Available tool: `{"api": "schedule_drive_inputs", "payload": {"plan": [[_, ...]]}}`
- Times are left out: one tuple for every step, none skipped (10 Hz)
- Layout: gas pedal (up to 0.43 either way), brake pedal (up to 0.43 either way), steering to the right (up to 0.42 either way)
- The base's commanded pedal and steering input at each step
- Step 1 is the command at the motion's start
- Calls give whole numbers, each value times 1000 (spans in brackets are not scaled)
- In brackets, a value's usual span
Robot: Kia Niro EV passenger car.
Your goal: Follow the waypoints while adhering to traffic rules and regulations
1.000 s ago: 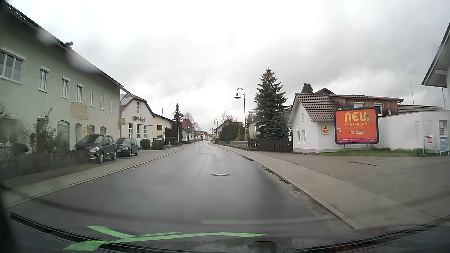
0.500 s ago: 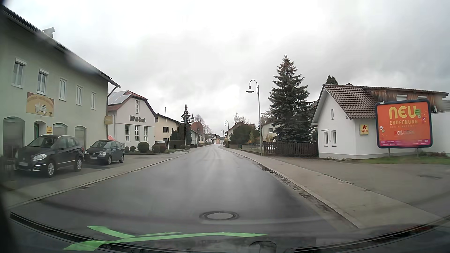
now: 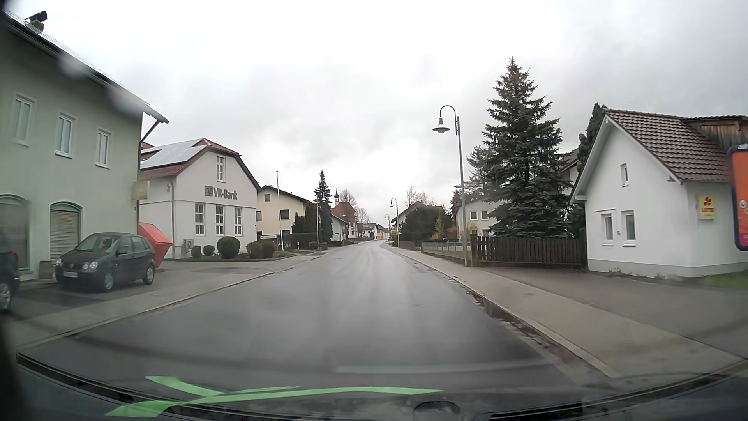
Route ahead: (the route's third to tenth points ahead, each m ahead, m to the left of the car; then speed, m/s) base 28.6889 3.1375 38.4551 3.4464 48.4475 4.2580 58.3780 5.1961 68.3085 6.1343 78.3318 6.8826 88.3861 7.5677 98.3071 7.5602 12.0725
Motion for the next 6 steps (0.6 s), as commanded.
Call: {"api": "schedule_drive_inputs", "payload": {"plan": [[98, 0, -23], [98, 0, -21], [98, 0, -20], [98, 0, -20], [98, 0, -20], [98, 0, -19]]}}
